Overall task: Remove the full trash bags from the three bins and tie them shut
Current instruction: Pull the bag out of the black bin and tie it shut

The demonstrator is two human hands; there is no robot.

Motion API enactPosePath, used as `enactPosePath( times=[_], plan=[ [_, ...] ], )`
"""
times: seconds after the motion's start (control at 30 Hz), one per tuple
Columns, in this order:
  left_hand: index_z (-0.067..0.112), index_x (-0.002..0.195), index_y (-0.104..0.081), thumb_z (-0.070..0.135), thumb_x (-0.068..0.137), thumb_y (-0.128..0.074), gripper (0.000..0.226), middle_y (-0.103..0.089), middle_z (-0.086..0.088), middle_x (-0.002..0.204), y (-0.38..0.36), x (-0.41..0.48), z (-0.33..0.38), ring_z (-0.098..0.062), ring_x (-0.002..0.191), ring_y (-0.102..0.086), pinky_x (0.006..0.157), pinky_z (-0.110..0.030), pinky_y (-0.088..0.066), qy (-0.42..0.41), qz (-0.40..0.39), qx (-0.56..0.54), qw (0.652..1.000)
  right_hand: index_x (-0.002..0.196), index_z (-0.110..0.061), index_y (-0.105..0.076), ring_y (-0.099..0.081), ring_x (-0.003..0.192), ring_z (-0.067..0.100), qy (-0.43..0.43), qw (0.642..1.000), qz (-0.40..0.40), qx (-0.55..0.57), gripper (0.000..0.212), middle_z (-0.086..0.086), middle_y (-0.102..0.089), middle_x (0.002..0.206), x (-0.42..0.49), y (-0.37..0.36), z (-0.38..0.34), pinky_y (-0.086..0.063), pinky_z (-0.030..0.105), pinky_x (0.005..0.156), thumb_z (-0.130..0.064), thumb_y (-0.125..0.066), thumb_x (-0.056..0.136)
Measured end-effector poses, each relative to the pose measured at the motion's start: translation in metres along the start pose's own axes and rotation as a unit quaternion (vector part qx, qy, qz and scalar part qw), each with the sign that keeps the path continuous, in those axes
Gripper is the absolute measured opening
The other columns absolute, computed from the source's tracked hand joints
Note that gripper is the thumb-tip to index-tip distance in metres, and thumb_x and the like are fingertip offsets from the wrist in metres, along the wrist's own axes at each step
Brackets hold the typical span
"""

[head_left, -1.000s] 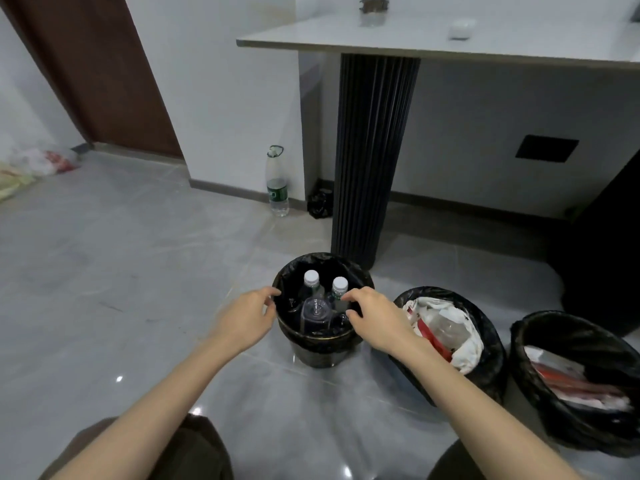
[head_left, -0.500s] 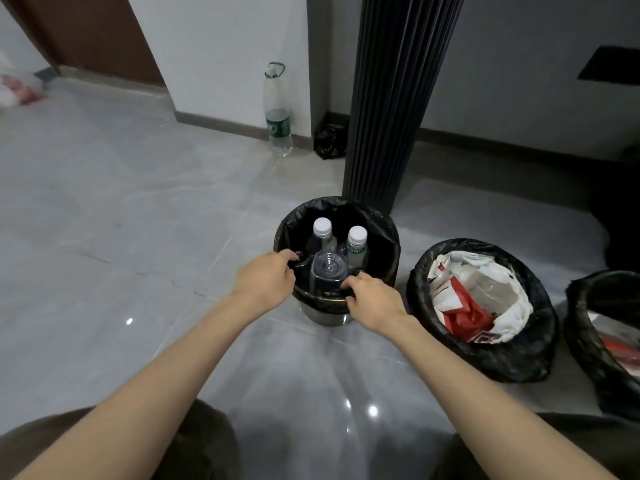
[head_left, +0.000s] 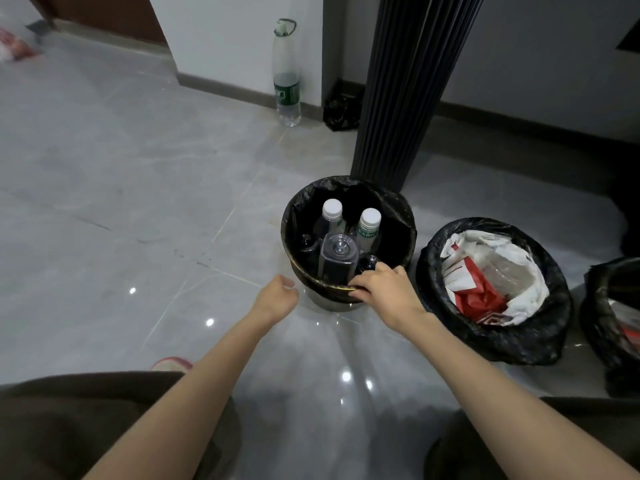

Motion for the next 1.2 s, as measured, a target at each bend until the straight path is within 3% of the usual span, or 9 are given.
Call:
enactPosePath(
  times=[0.2, 0.3, 0.47, 0.6, 0.7, 0.77, 0.87, 1.07, 1.2],
  plan=[
    [0.017, 0.142, -0.032, 0.018, 0.096, -0.049, 0.049, -0.049, -0.003, 0.138, -0.056, -0.013, -0.042, -0.026, 0.118, -0.053, 0.089, -0.036, -0.048, 0.122, -0.104, -0.361, 0.919, 0.122, -0.035, -0.06, -0.041, 0.1, 0.014, 0.029, 0.999, -0.004, 0.016, 0.03, -0.016, -0.065, 0.109, -0.017, -0.011, 0.009, -0.018, 0.029, 0.077, -0.04, -0.045, 0.097],
    [0.019, 0.117, -0.054, 0.021, 0.097, -0.048, 0.021, -0.054, -0.001, 0.126, -0.065, -0.01, -0.038, -0.021, 0.109, -0.055, 0.096, -0.036, -0.045, 0.124, -0.107, -0.42, 0.893, 0.123, -0.036, -0.06, -0.041, 0.096, 0.013, 0.047, 0.999, -0.02, 0.002, 0.03, -0.018, -0.065, 0.112, -0.024, -0.013, 0.009, -0.021, 0.028, 0.079, -0.04, -0.045, 0.097],
    [0.017, 0.099, -0.057, 0.016, 0.097, -0.047, 0.01, -0.059, 0.002, 0.09, -0.069, -0.011, -0.036, -0.008, 0.082, -0.056, 0.097, -0.031, -0.042, 0.145, -0.078, -0.453, 0.876, 0.126, -0.038, -0.057, -0.041, 0.095, 0.012, 0.061, 0.997, -0.032, -0.014, 0.032, -0.019, -0.065, 0.116, -0.035, -0.013, 0.004, -0.029, 0.03, 0.083, -0.041, -0.042, 0.098],
    [0.007, 0.117, -0.05, 0.01, 0.098, -0.045, 0.02, -0.06, -0.009, 0.111, -0.059, -0.019, -0.032, -0.021, 0.109, -0.06, 0.097, -0.033, -0.044, 0.137, -0.029, -0.497, 0.857, 0.126, -0.034, -0.056, -0.042, 0.1, 0.015, 0.06, 0.998, -0.019, -0.03, 0.031, -0.013, -0.066, 0.115, -0.039, -0.01, 0.0, -0.031, 0.031, 0.085, -0.036, -0.041, 0.1],
    [0.008, 0.094, -0.048, 0.007, 0.099, -0.042, 0.008, -0.058, -0.016, 0.118, -0.048, -0.031, -0.027, -0.022, 0.089, -0.063, 0.095, -0.035, -0.046, 0.107, -0.021, -0.492, 0.863, 0.125, -0.031, -0.057, -0.043, 0.103, 0.016, 0.039, 0.999, -0.01, -0.005, 0.03, -0.01, -0.065, 0.118, -0.042, -0.008, 0.0, -0.035, 0.031, 0.088, -0.027, -0.045, 0.098],
    [0.009, 0.085, -0.043, 0.007, 0.099, -0.04, 0.015, -0.059, -0.019, 0.116, -0.039, -0.039, -0.025, -0.021, 0.083, -0.063, 0.09, -0.035, -0.047, 0.089, -0.01, -0.48, 0.872, 0.124, -0.029, -0.058, -0.046, 0.104, 0.016, 0.022, 0.999, -0.008, 0.033, 0.031, -0.008, -0.065, 0.118, -0.047, -0.003, 0.002, -0.039, 0.031, 0.088, -0.022, -0.048, 0.096],
    [0.01, 0.082, -0.042, 0.005, 0.099, -0.039, 0.018, -0.059, -0.019, 0.11, -0.031, -0.054, -0.017, -0.025, 0.091, -0.061, 0.087, -0.035, -0.047, 0.069, -0.009, -0.485, 0.872, 0.127, -0.029, -0.054, -0.048, 0.11, 0.017, 0.014, 0.998, -0.007, 0.055, 0.036, -0.007, -0.061, 0.124, -0.058, 0.003, 0.001, -0.04, 0.033, 0.094, -0.022, -0.052, 0.092],
    [0.014, 0.08, -0.037, 0.005, 0.099, -0.039, 0.021, -0.061, -0.015, 0.09, -0.03, -0.088, 0.014, -0.024, 0.078, -0.063, 0.088, -0.041, -0.047, 0.044, -0.052, -0.494, 0.867, 0.133, -0.026, -0.049, -0.044, 0.122, 0.017, 0.038, 0.998, 0.022, 0.045, 0.051, -0.009, -0.05, 0.135, -0.072, 0.007, -0.026, -0.034, 0.035, 0.1, -0.039, -0.062, 0.086],
    [0.012, 0.08, -0.038, 0.002, 0.099, -0.037, 0.022, -0.06, -0.014, 0.083, -0.023, -0.101, 0.028, -0.022, 0.061, -0.067, 0.077, -0.043, -0.053, 0.035, -0.059, -0.468, 0.881, 0.108, -0.02, -0.064, -0.053, 0.105, 0.023, 0.029, 0.992, 0.12, 0.028, 0.034, -0.006, -0.061, 0.114, -0.074, 0.017, -0.038, -0.042, 0.037, 0.084, -0.037, -0.068, 0.08]
  ],
)
Point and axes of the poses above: each hand's wrist, its own x-axis towards the middle knuckle, its own y-axis out of the back of the hand, z = x × y, the point moved 10 cm from there along x, towards the middle knuckle
